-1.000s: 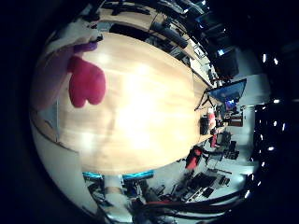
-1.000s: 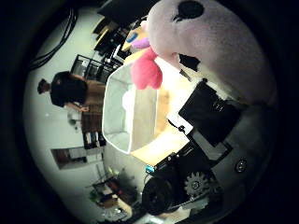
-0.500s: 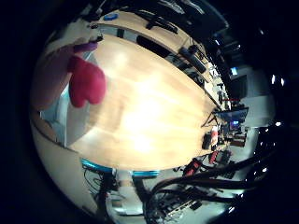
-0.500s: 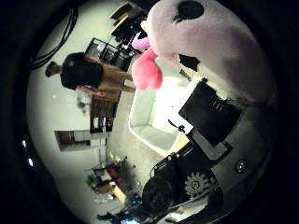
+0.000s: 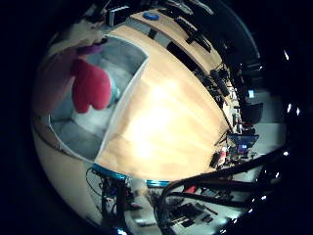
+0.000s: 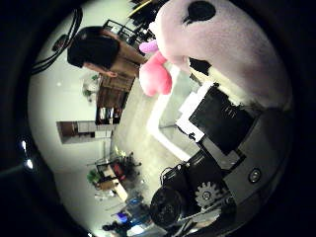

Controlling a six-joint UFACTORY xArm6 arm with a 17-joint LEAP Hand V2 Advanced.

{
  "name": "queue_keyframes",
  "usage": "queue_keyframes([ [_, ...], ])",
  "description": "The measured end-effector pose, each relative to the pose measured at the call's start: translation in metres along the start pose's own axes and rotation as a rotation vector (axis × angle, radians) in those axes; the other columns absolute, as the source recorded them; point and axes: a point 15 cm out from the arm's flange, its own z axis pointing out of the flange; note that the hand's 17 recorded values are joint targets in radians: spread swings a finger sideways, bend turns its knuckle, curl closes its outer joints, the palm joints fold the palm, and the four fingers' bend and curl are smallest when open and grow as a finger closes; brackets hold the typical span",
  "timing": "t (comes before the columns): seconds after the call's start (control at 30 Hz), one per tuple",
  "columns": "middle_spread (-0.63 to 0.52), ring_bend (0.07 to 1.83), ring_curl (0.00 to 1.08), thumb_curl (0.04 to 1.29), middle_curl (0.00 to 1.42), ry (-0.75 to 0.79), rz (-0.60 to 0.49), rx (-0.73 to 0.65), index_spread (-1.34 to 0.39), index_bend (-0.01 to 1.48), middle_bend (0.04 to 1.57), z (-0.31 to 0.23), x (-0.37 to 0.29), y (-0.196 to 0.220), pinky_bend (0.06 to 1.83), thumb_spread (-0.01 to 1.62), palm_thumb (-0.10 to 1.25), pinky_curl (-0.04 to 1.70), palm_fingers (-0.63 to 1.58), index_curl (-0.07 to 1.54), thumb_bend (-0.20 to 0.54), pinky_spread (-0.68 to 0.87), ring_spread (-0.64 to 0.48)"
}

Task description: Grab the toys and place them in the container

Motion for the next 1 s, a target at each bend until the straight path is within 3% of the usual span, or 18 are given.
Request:
queue_keyframes([
  [0.57,-0.41,1.22,0.46,0.39,0.66,0.03,-0.046,-0.031,-0.58,0.18,0.74,0.022,-0.015,-0.009,1.08,0.96,1.16,0.38,1.15,0.74,-0.02,-0.62,-0.34],
  [0.67,-0.39,1.15,0.45,0.35,0.63,0.032,-0.043,-0.046,-0.56,0.15,0.58,0.026,-0.012,-0.008,1.14,1.02,0.95,0.4,0.82,0.73,-0.092,-0.6,-0.37],
  [0.7,-0.34,1.05,0.44,0.32,0.6,0.035,-0.038,-0.058,-0.55,0.2,0.47,0.027,-0.009,-0.006,1.16,1.02,0.81,0.42,0.52,0.75,-0.126,-0.52,-0.34],
  [0.73,-0.27,0.93,0.43,0.28,0.59,0.037,-0.035,-0.069,-0.52,0.23,0.41,0.028,-0.007,-0.004,1.12,1.02,0.64,0.45,0.2,0.76,-0.162,-0.37,-0.23],
  [0.83,-0.12,0.71,0.32,0.24,0.52,0.042,-0.021,-0.125,-0.49,0.17,0.34,0.036,0.001,0.005,1.11,0.98,0.39,0.41,0.03,0.66,-0.11,-0.03,0.0],
  [1.0,-0.02,0.62,0.26,0.24,0.47,0.044,-0.015,-0.131,-0.45,0.17,0.29,0.035,0.008,0.003,1.07,0.93,0.22,0.34,0.02,0.56,-0.055,0.27,0.15],
])
